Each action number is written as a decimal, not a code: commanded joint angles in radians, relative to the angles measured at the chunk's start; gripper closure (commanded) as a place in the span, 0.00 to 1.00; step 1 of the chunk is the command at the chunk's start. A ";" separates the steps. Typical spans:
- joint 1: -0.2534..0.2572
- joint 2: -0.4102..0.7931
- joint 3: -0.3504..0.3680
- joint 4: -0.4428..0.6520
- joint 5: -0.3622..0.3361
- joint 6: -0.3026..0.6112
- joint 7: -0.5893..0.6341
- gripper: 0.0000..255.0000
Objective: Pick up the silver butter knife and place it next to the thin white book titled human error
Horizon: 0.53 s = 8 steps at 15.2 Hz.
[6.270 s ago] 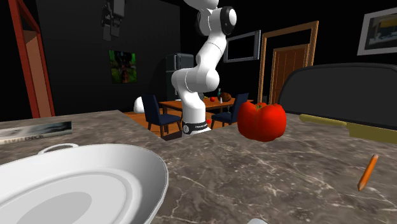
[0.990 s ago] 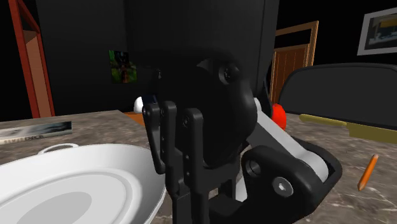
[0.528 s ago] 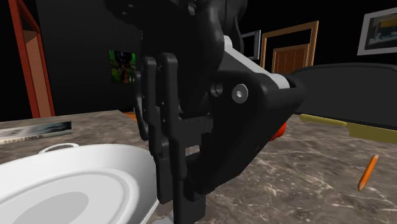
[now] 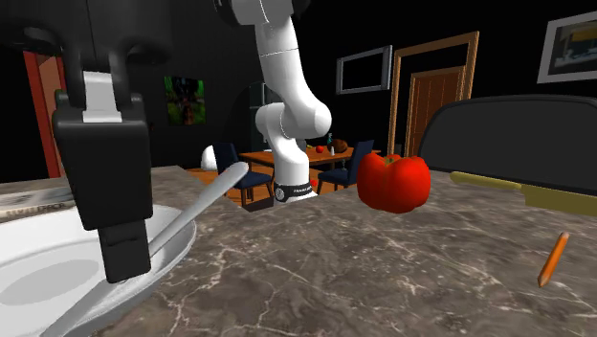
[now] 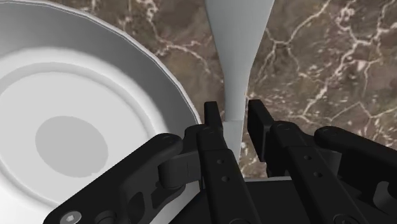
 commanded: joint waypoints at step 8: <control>-0.149 -0.080 -0.059 -0.090 0.046 0.031 -0.213 1.00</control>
